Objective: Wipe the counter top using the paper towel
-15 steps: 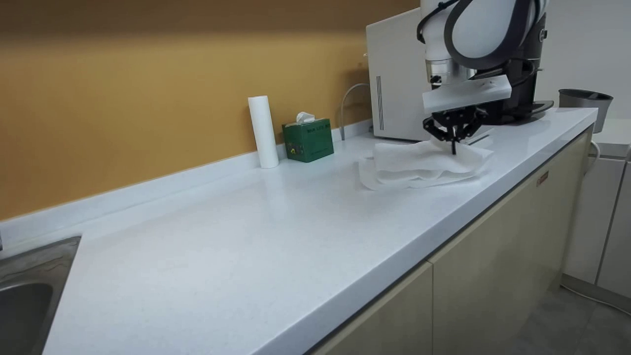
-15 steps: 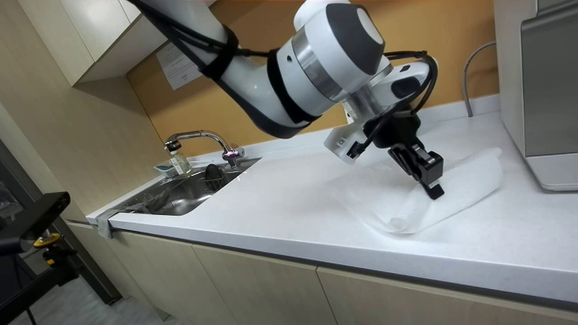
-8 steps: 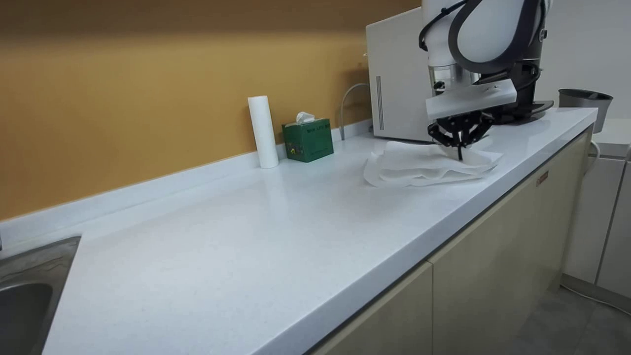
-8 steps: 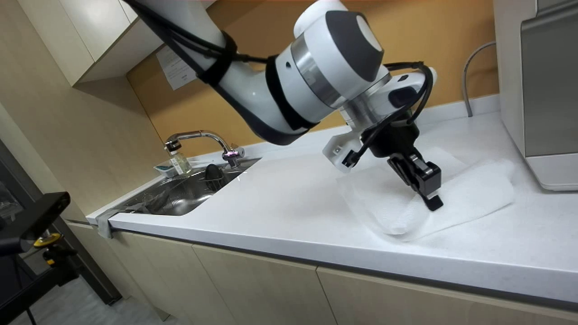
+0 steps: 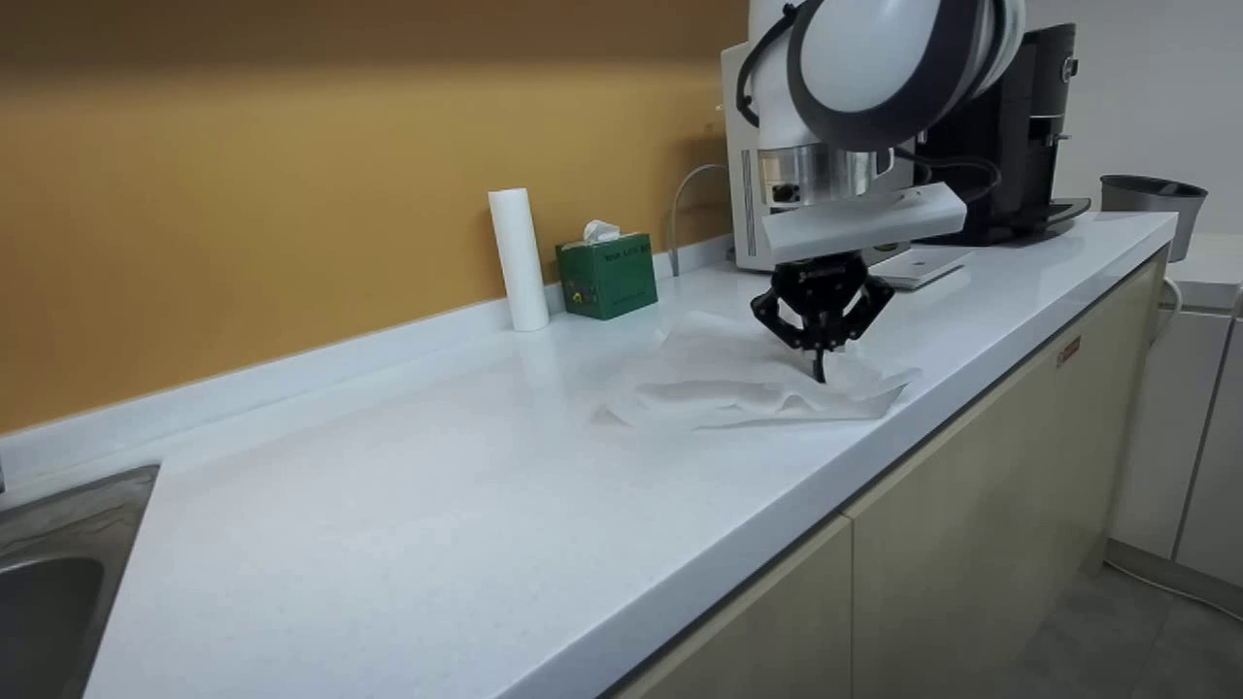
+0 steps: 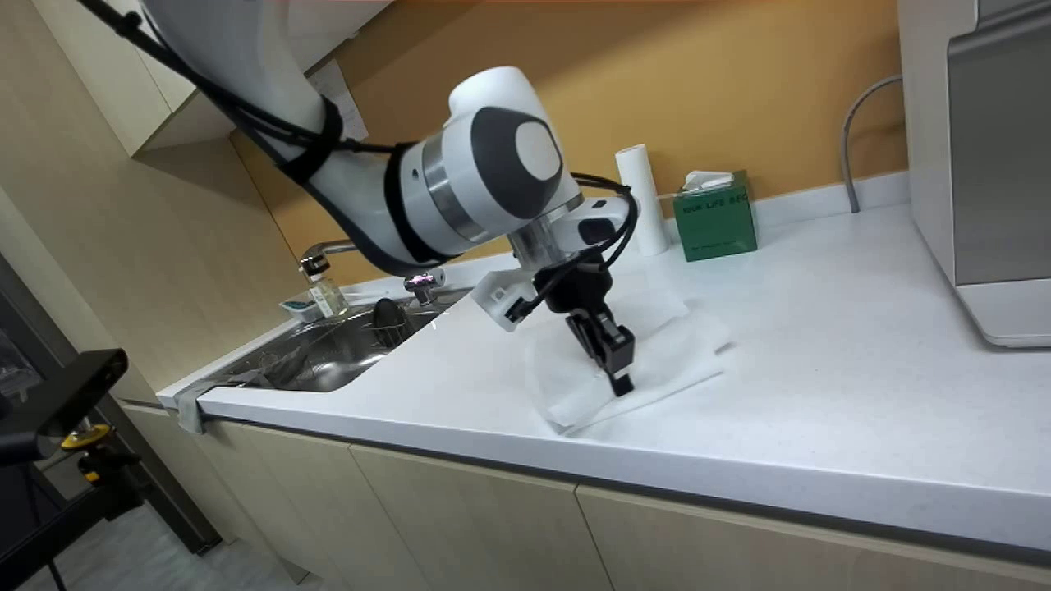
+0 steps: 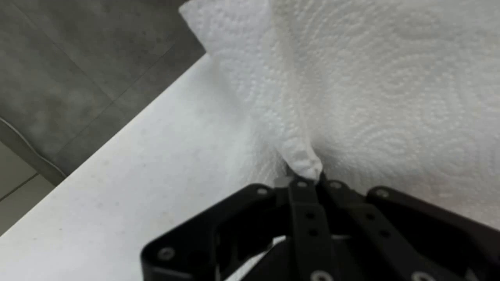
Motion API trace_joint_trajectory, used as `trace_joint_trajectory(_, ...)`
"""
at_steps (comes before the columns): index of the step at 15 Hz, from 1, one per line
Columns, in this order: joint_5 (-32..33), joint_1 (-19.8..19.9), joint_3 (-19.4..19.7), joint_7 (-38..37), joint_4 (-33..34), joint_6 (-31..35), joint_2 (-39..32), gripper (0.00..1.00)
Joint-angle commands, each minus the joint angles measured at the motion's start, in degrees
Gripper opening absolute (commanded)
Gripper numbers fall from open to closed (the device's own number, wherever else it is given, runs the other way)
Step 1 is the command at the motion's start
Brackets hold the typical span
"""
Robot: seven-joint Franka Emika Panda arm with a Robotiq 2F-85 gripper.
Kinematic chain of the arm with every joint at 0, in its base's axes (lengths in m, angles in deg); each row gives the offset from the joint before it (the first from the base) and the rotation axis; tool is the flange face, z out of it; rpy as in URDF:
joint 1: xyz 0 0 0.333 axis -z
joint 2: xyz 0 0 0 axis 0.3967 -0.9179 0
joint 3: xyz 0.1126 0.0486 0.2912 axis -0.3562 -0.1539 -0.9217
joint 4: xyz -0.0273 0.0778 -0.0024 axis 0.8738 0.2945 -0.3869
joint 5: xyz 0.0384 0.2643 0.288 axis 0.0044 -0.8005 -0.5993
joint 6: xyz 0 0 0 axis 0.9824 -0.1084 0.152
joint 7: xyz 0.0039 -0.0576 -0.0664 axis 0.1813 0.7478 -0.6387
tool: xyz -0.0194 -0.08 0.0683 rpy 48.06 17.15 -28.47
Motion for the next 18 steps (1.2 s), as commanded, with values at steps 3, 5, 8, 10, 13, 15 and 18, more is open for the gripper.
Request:
trace_joint_trajectory(3,-8.1,-0.3,-3.7,8.9,-1.9,-3.6,2.1,0.00)
trace_joint_trajectory(5,-5.0,-0.5,-1.1,5.8,-1.4,-3.9,1.3,0.00)
trace_joint_trajectory(8,-0.8,-0.2,3.4,1.5,-0.7,-3.0,0.0,0.00)
trace_joint_trajectory(10,2.2,0.6,6.7,-1.9,-0.2,-2.7,-0.8,0.00)
trace_joint_trajectory(13,4.5,2.5,10.8,-6.2,-0.1,-3.0,-1.2,0.00)
trace_joint_trajectory(15,4.9,3.8,12.5,-7.7,-0.5,-3.1,-1.1,0.00)
trace_joint_trajectory(18,4.2,4.7,13.0,-8.0,0.7,-3.7,-1.9,0.00)
